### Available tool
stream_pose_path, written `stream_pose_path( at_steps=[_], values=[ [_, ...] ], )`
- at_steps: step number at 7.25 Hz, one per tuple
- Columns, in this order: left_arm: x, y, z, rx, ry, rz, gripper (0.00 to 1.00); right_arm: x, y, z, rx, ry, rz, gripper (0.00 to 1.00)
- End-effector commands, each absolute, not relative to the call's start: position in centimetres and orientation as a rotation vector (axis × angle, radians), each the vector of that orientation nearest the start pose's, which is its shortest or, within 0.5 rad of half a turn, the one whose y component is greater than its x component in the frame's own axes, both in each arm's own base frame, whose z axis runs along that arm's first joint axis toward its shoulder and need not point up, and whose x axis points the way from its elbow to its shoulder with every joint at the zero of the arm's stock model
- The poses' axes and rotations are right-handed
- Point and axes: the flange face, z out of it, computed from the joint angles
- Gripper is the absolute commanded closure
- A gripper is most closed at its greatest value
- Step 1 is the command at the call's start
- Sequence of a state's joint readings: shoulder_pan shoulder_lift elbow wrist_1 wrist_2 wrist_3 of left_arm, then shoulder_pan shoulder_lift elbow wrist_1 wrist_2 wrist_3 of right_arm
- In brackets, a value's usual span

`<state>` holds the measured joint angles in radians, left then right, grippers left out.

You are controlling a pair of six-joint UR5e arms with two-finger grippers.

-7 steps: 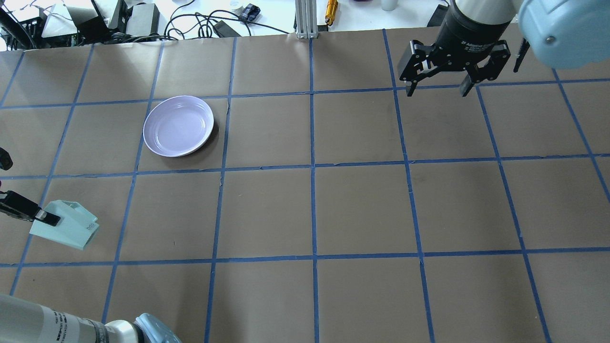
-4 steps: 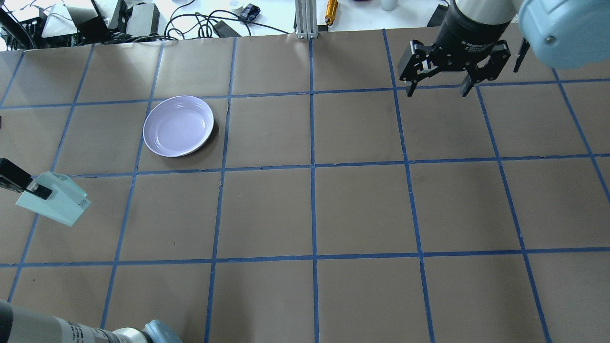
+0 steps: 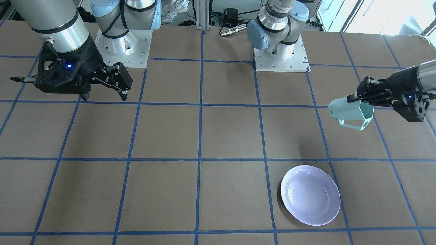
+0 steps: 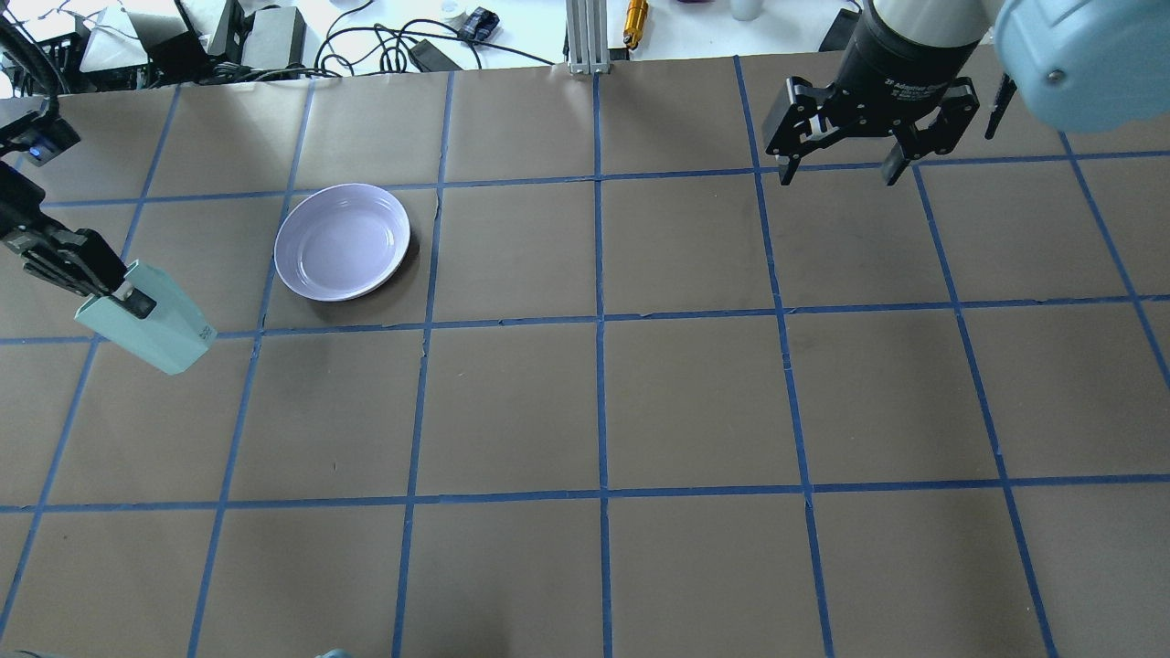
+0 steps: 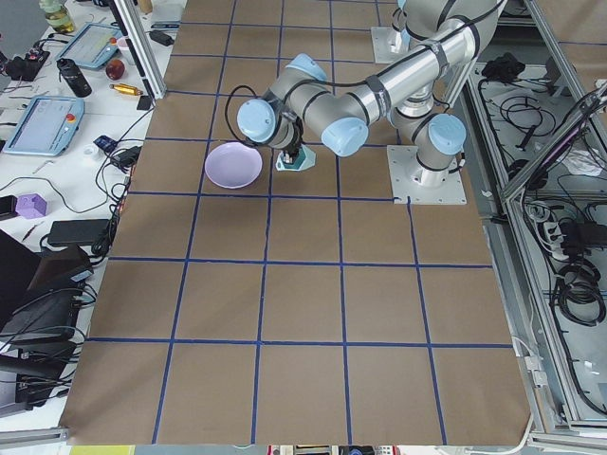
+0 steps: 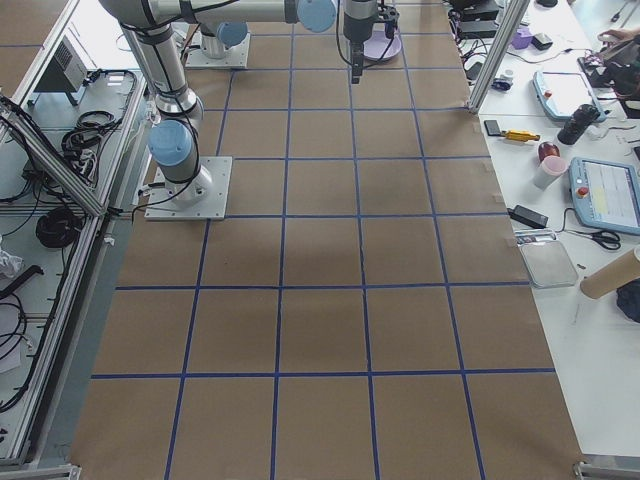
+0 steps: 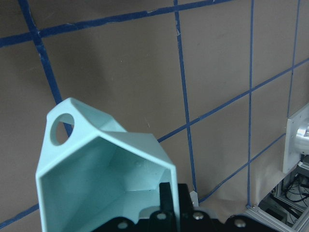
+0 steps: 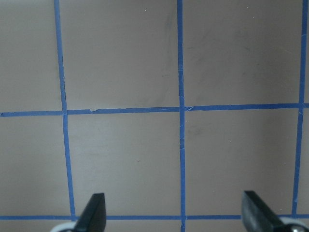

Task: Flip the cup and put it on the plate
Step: 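Carry the upright cup with the left gripper over the white plate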

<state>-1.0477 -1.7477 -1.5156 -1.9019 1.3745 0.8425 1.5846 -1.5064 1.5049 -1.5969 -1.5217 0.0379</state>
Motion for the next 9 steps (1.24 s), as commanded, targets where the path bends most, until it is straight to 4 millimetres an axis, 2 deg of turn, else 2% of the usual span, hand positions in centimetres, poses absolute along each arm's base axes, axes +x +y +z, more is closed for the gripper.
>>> stream_pose_path(
  at_steps=[1,4,6,7,8,9],
  values=[
    [4.9,-54.6,41.4,0.512,3.356,0.284,1.00,14.5,-52.0,49.1,0.035,3.091,-0.041,0.00],
    [0.3,-58.3,39.1,0.667,3.163,0.091,1.00,14.5,-52.0,49.1,0.037,3.091,-0.041,0.00],
    [-0.9,-60.0,35.0,0.736,3.118,0.009,1.00,14.5,-52.0,49.1,0.037,3.091,-0.041,0.00],
    [-1.3,-60.9,33.5,0.826,3.081,-0.031,1.00,14.5,-52.0,49.1,0.037,3.091,-0.041,0.00],
    [-2.8,-61.9,32.6,0.874,3.045,-0.094,1.00,14.5,-52.0,49.1,0.035,3.091,-0.041,0.00],
    [-3.3,-62.7,31.7,0.891,3.020,-0.123,1.00,14.5,-52.0,49.1,0.035,3.091,-0.041,0.00]
  ],
)
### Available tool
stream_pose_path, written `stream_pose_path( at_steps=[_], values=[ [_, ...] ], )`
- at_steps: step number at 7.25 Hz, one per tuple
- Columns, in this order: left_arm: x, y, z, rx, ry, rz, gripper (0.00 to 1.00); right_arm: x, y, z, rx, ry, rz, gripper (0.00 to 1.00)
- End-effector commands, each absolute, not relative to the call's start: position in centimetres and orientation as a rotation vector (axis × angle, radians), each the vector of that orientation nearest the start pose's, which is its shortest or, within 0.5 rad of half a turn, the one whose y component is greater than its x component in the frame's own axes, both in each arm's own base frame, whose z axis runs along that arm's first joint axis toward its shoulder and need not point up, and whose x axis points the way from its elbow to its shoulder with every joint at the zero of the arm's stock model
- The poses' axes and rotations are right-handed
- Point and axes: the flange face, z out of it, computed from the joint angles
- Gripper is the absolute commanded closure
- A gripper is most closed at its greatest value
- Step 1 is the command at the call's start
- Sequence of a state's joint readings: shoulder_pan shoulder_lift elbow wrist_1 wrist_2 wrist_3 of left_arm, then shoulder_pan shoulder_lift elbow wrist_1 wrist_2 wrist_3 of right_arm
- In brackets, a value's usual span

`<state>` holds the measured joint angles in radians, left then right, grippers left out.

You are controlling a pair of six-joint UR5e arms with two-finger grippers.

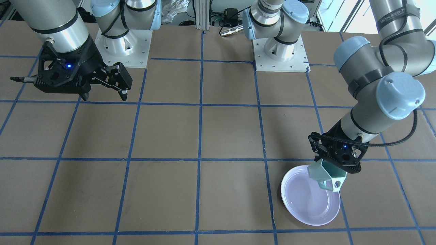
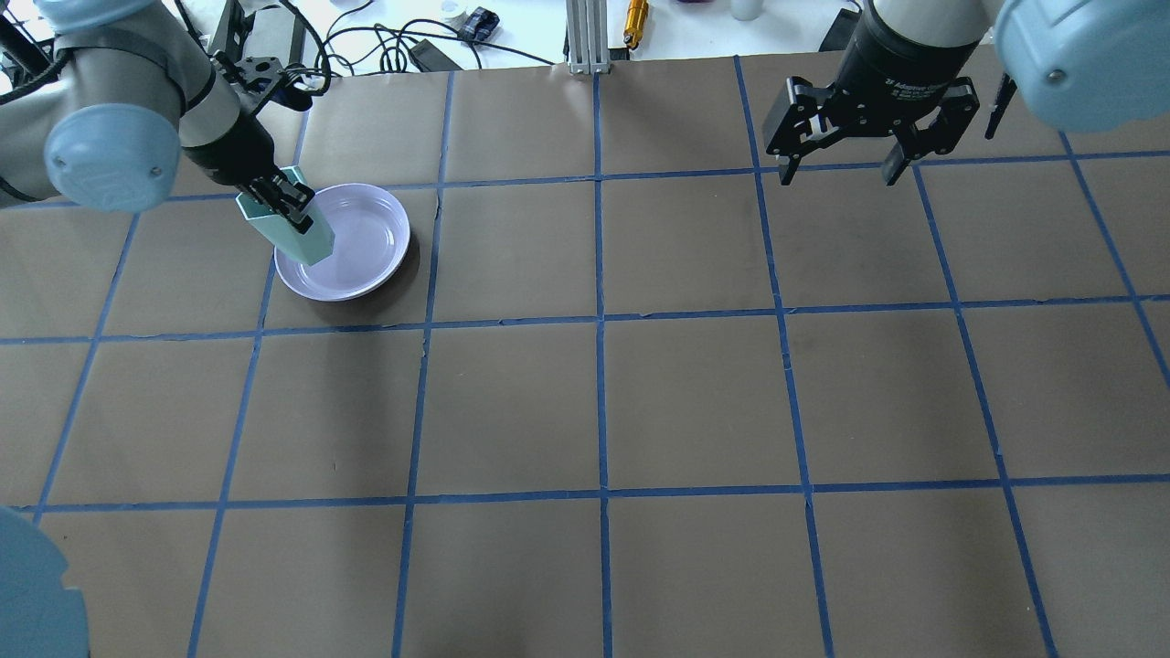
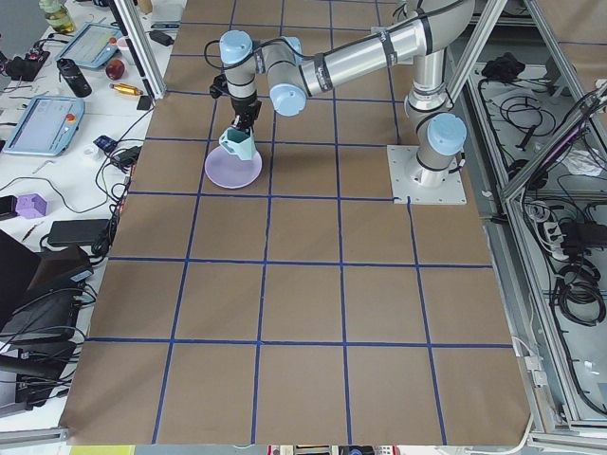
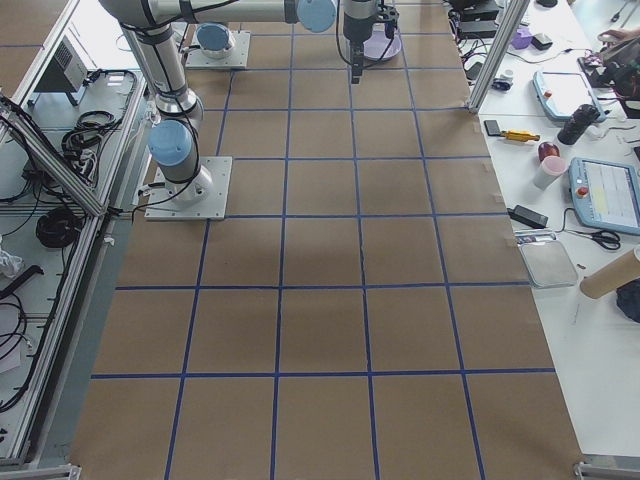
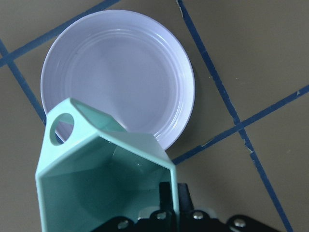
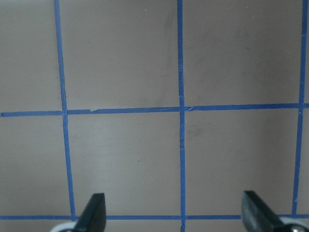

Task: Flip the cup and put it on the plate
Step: 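Carry the upright cup with the left gripper over the white plate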

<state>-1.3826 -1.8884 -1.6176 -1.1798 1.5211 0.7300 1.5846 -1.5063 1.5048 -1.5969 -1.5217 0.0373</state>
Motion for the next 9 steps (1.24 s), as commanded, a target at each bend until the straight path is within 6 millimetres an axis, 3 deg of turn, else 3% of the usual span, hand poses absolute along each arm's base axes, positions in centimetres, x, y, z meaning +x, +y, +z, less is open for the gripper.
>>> stream_pose_path(
  at_steps=[1,4,7,8,9],
  values=[
    [-3.3,-63.1,30.3,0.911,3.008,-0.094,1.00,14.5,-52.0,49.1,0.035,3.091,-0.041,0.00],
    [-3.2,-64.2,27.1,0.912,3.012,-0.083,1.00,14.5,-52.0,49.1,0.035,3.091,-0.041,0.00],
    [-2.9,-63.9,24.8,0.909,2.980,0.007,1.00,14.5,-52.0,49.1,0.035,3.091,-0.041,0.00],
    [-2.9,-63.8,24.5,0.909,2.981,0.008,0.93,14.5,-52.0,49.1,0.035,3.091,-0.041,0.00],
    [-3.0,-63.9,24.8,0.912,2.990,-0.006,0.55,14.5,-52.0,49.1,0.035,3.091,-0.041,0.00]
  ],
)
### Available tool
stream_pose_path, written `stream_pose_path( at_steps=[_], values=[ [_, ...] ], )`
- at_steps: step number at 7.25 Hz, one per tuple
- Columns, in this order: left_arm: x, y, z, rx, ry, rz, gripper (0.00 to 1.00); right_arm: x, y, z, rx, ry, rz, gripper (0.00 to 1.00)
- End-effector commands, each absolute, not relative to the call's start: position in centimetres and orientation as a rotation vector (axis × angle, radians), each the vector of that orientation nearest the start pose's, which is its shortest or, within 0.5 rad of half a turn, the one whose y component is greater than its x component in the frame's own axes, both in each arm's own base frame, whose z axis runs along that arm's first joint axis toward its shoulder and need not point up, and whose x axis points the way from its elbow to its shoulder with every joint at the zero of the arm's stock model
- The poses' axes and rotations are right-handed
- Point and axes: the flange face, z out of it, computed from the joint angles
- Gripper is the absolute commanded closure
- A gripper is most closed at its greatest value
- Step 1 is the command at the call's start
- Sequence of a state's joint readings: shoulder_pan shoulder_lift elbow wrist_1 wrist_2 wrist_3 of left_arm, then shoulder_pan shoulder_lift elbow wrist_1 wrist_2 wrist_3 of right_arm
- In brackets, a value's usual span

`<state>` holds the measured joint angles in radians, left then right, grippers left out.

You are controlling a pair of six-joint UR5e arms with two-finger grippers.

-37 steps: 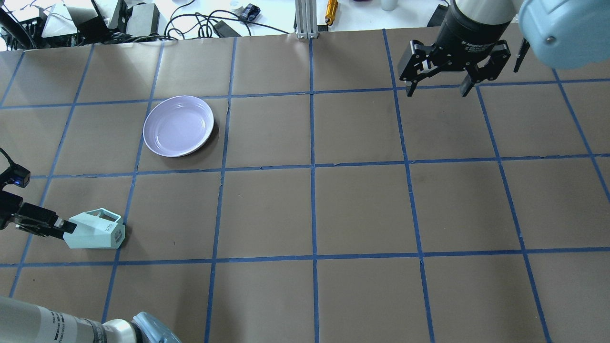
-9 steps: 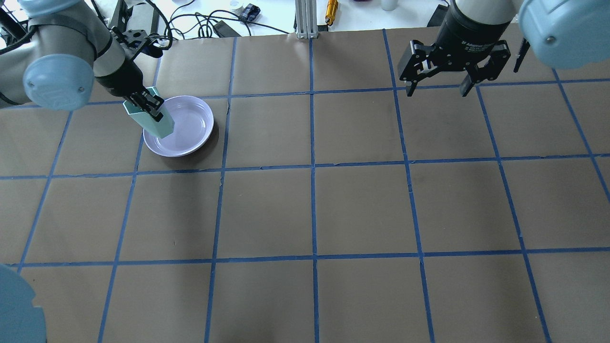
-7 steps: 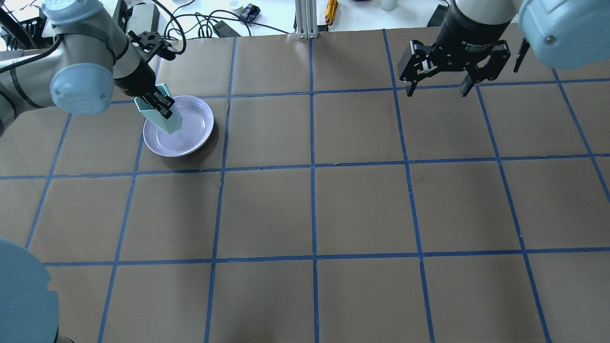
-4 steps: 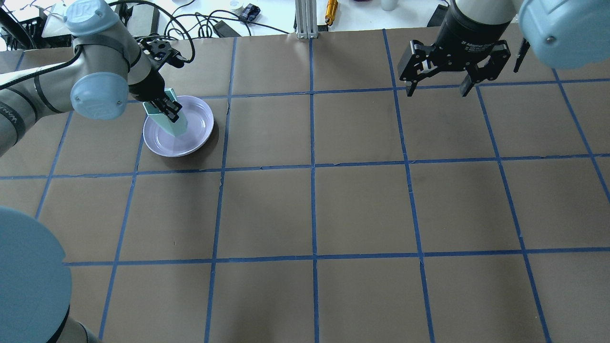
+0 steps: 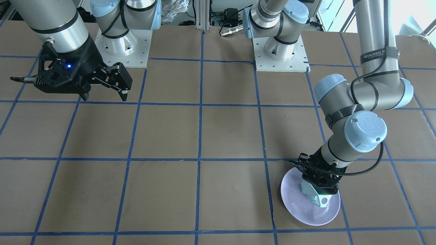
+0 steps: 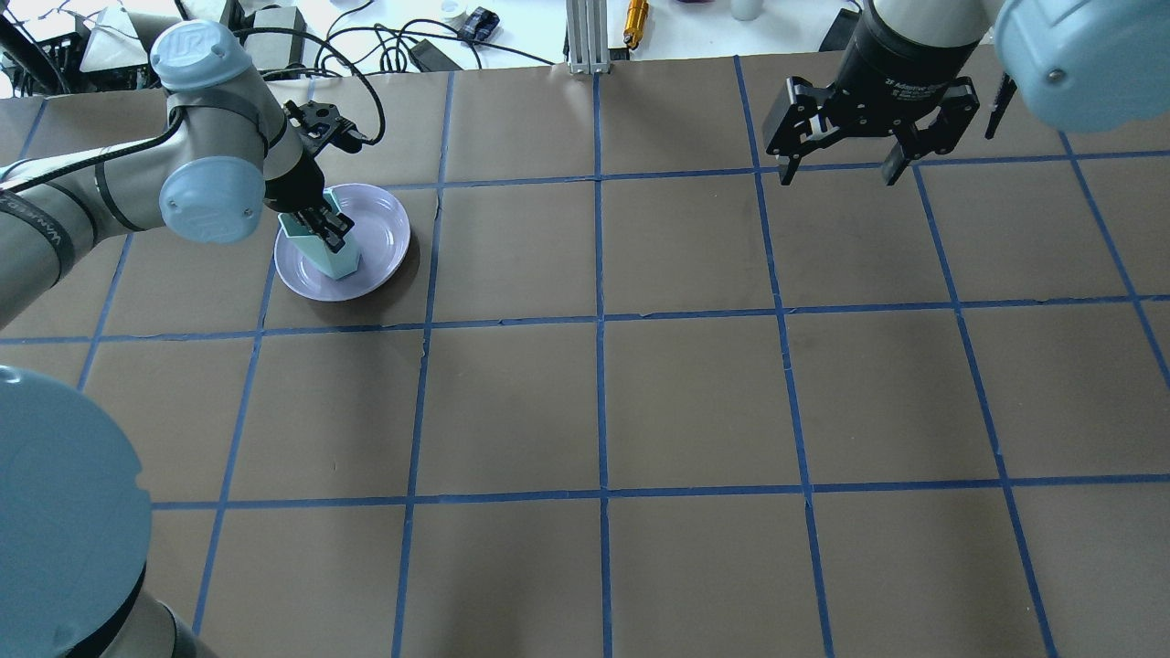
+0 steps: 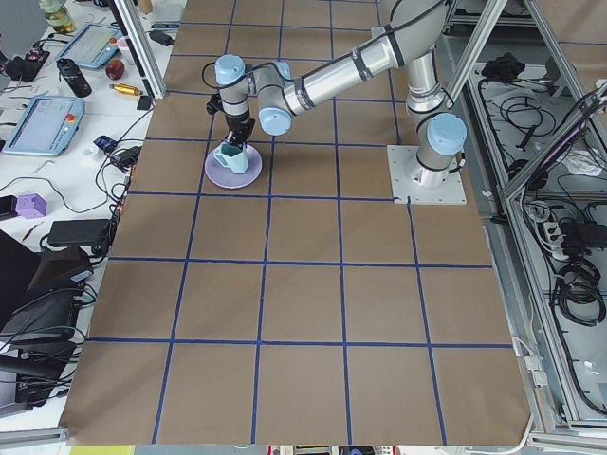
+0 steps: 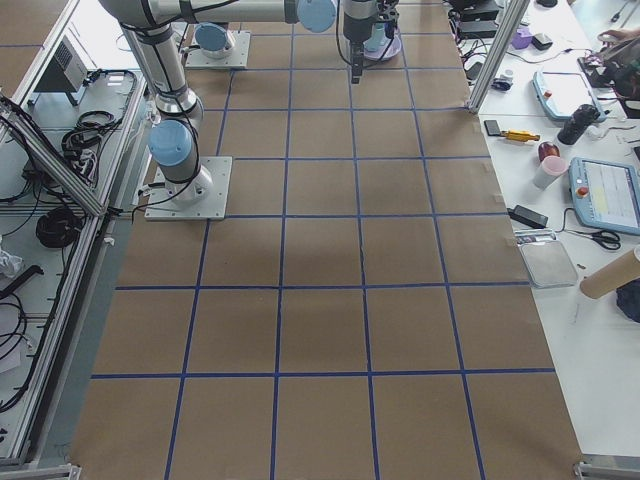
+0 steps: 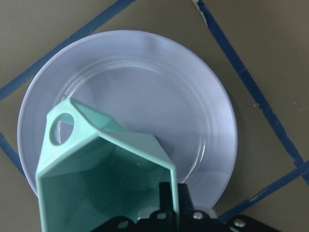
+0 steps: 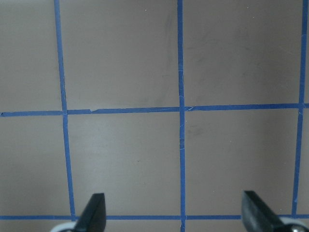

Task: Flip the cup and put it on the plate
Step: 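Lower the cup onto the plate and open the left gripper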

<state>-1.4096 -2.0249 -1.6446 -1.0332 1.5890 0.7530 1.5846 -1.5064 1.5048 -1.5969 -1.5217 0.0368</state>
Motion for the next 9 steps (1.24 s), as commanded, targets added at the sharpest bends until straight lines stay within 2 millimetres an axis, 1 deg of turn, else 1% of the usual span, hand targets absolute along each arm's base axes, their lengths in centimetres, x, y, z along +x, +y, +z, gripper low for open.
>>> stream_pose_path(
  at_steps=[1,2,3,4,5,6,7,8,9],
  values=[
    [-3.3,-63.8,25.2,0.911,2.987,-0.015,0.39,14.5,-52.0,49.1,0.035,3.091,-0.041,0.00],
    [-3.6,-63.6,26.3,0.913,2.985,-0.032,0.37,14.5,-52.0,49.1,0.035,3.091,-0.041,0.00],
    [-3.9,-63.4,27.3,0.914,2.997,-0.053,0.12,14.5,-52.0,49.1,0.035,3.091,-0.041,0.00],
    [-4.0,-62.6,29.1,0.908,3.010,-0.031,0.12,14.5,-52.0,49.1,0.035,3.091,-0.041,0.00],
    [-4.6,-61.4,31.7,0.913,3.034,-0.039,0.12,14.5,-52.0,49.1,0.035,3.091,-0.041,0.00],
    [-5.3,-59.6,34.4,0.871,3.064,-0.018,0.12,14.5,-52.0,49.1,0.035,3.091,-0.041,0.00],
    [-5.8,-58.1,37.4,0.736,3.092,-0.038,0.12,14.5,-52.0,49.1,0.035,3.091,-0.041,0.00],
    [-7.4,-56.3,39.5,0.635,3.110,-0.024,0.12,14.5,-52.0,49.1,0.035,3.091,-0.041,0.00],
    [-9.1,-54.9,41.7,0.469,3.127,-0.060,0.10,14.5,-52.0,49.1,0.035,3.091,-0.041,0.00]
  ],
)
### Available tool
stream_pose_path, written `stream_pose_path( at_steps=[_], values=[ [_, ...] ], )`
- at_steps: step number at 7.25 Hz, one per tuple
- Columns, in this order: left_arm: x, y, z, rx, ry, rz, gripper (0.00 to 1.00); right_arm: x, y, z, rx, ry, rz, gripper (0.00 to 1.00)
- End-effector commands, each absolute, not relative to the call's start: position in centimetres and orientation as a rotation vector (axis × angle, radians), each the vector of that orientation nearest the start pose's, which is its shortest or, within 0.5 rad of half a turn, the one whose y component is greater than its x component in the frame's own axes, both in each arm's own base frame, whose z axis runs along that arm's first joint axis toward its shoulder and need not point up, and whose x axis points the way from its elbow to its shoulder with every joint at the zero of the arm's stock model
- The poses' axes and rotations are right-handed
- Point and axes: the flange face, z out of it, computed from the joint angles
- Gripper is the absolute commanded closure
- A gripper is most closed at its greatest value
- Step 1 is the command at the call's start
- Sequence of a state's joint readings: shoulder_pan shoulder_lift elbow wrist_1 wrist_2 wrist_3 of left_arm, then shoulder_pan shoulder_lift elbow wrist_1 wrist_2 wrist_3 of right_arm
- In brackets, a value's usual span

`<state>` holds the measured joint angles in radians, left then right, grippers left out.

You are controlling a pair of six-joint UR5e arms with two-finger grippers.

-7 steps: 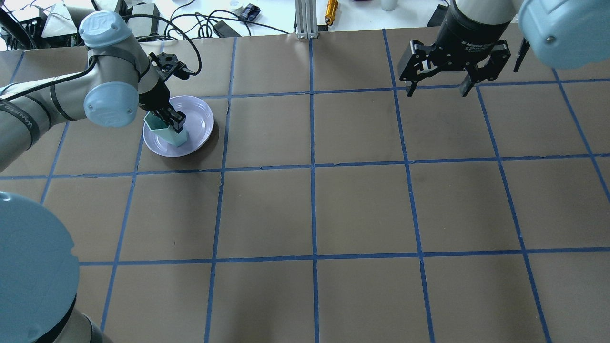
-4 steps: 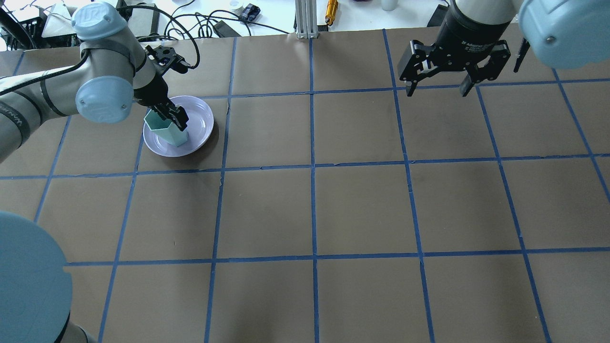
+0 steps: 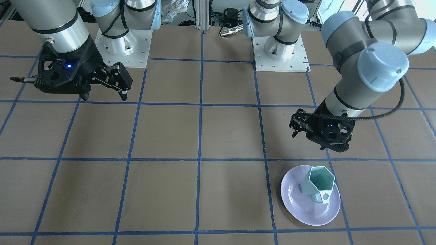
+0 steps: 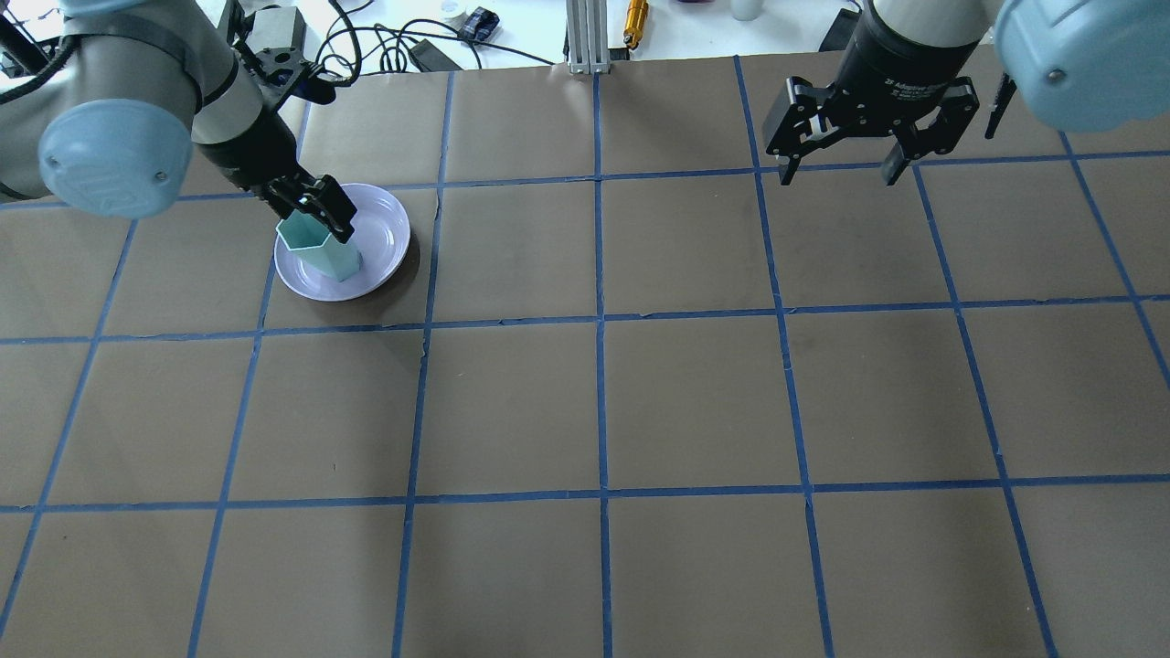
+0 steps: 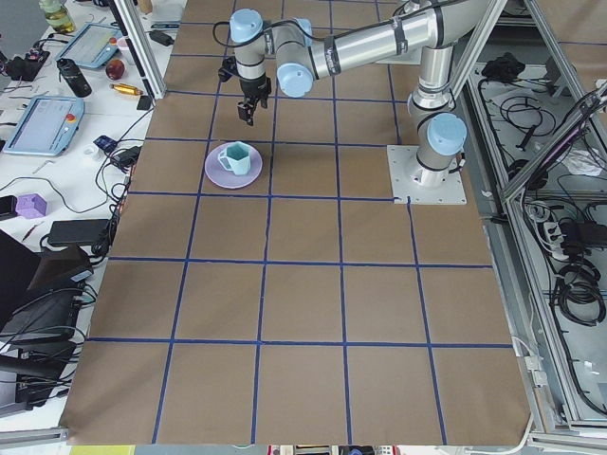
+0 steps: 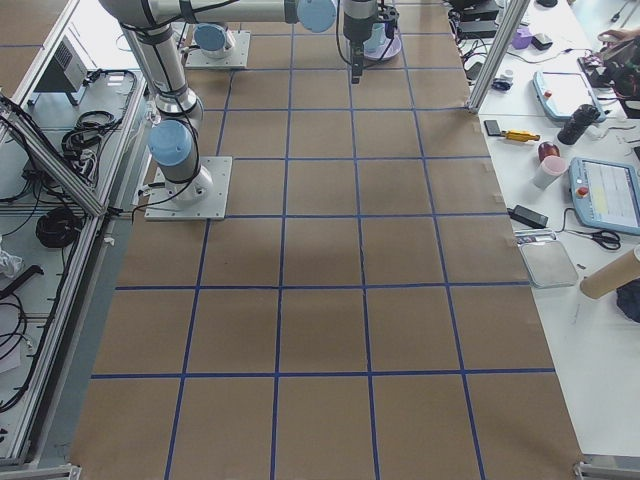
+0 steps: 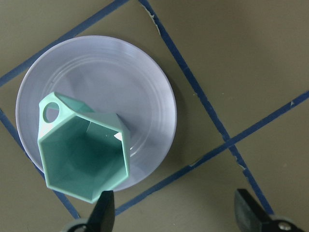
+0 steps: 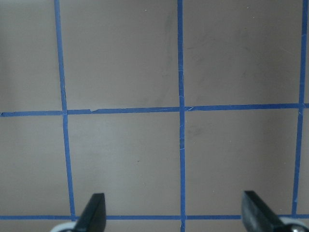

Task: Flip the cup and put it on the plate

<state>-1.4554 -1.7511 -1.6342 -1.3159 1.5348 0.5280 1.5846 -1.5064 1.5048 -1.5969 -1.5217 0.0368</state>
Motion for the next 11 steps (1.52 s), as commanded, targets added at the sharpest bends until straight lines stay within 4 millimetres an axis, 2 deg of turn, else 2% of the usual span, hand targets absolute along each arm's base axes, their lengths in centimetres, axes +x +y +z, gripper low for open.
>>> stream_pose_path(
  at_steps=[1,2,3,5,7,10,11],
  values=[
    [-10.8,-53.2,43.5,0.323,3.153,-0.071,0.08,14.5,-52.0,49.1,0.035,3.091,-0.041,0.00],
    [-12.3,-51.7,45.3,0.154,3.174,-0.087,0.06,14.5,-52.0,49.1,0.037,3.091,-0.041,0.00],
    [-12.6,-50.3,46.6,0.044,3.184,-0.081,0.01,14.5,-52.0,49.1,0.035,3.091,-0.041,0.00],
    [-12.8,-47.4,48.8,-0.122,3.183,0.027,0.00,14.5,-52.0,49.1,0.035,3.091,-0.041,0.00],
    [-12.9,-46.9,49.1,-0.211,3.179,0.050,0.00,14.5,-52.0,49.1,0.035,3.091,-0.041,0.00],
    [-13.3,-48.3,51.0,-0.218,3.177,0.036,0.00,14.5,-52.0,49.1,0.035,3.091,-0.041,0.00],
    [-13.5,-48.4,50.9,-0.211,3.177,0.038,0.00,14.5,-52.0,49.1,0.035,3.091,-0.041,0.00]
  ],
)
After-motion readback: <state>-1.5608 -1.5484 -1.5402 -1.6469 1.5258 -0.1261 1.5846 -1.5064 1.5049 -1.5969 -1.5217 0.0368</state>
